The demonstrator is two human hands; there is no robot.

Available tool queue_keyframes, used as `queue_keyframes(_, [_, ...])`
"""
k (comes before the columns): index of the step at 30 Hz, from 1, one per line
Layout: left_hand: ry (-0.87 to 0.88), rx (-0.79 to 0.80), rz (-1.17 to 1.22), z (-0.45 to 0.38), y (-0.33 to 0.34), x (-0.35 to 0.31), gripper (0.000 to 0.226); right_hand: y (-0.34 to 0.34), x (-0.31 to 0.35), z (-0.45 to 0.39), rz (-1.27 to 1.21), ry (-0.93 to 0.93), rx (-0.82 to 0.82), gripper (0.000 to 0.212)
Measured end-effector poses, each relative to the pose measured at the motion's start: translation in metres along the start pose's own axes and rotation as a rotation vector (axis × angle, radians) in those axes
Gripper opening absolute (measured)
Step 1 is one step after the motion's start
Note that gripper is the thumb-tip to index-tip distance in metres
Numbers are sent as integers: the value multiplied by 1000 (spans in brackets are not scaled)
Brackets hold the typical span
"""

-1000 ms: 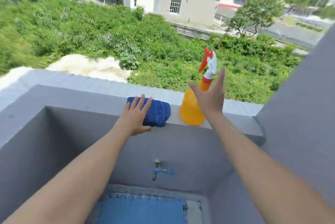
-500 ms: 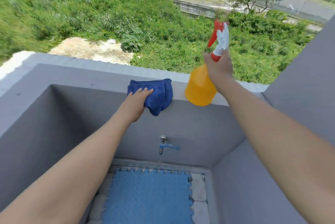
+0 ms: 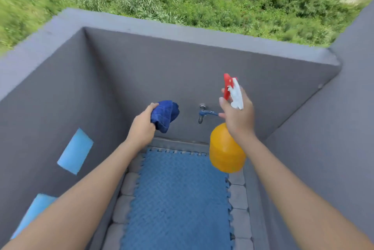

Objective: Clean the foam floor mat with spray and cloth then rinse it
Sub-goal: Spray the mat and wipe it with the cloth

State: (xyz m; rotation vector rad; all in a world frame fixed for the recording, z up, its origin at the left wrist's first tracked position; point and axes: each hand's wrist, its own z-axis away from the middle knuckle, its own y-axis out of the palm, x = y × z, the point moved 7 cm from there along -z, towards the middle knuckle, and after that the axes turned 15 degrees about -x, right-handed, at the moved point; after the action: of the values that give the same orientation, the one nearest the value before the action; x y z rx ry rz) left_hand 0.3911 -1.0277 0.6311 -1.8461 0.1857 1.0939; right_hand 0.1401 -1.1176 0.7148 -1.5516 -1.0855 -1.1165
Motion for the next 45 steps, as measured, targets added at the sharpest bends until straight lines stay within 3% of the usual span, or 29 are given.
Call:
queue_keyframes(4, [-59, 17, -9, 53, 58, 136, 72, 29, -152, 79, 44, 113, 92, 49])
queue_keyframes(8, [-133, -21, -25, 112, 125, 287, 74, 62, -313, 141, 128, 173, 166, 22])
queue_keyframes(12, [-80, -50, -107, 170, 200, 412, 74, 96, -449, 185, 225, 151, 235, 14])
queue_keyframes(16, [117, 230, -331, 227, 273, 494, 91, 115, -534, 211, 285, 110, 276, 20])
queue_keyframes(19, [121, 417, -500, 280, 309, 525, 90, 116, -559, 221, 382, 82, 260, 34])
queue_keyframes(21, [125, 435, -525, 303, 318, 530, 86, 119, -574, 227, 460, 90, 277, 32])
queue_keyframes(26, [103, 357, -564, 314, 311, 537, 83, 127, -595, 259, 534, 138, 403, 5])
queue_keyframes(35, [3, 238, -614, 317, 300, 553, 78, 129, -587, 263, 568, 150, 415, 13])
queue_keyframes(38, [98, 200, -599, 309, 303, 553, 94, 132, -581, 272, 461, 266, 531, 32])
queue_keyframes(40, [192, 289, -570, 301, 306, 550, 106, 132, -577, 275, 410, 302, 514, 37])
queue_keyframes(42, [216, 383, -540, 296, 311, 548, 118, 135, -574, 277, 442, 239, 490, 35])
queue_keyframes(45, [234, 359, -562, 293, 316, 551, 120, 140, -573, 279, 494, 161, 492, 40])
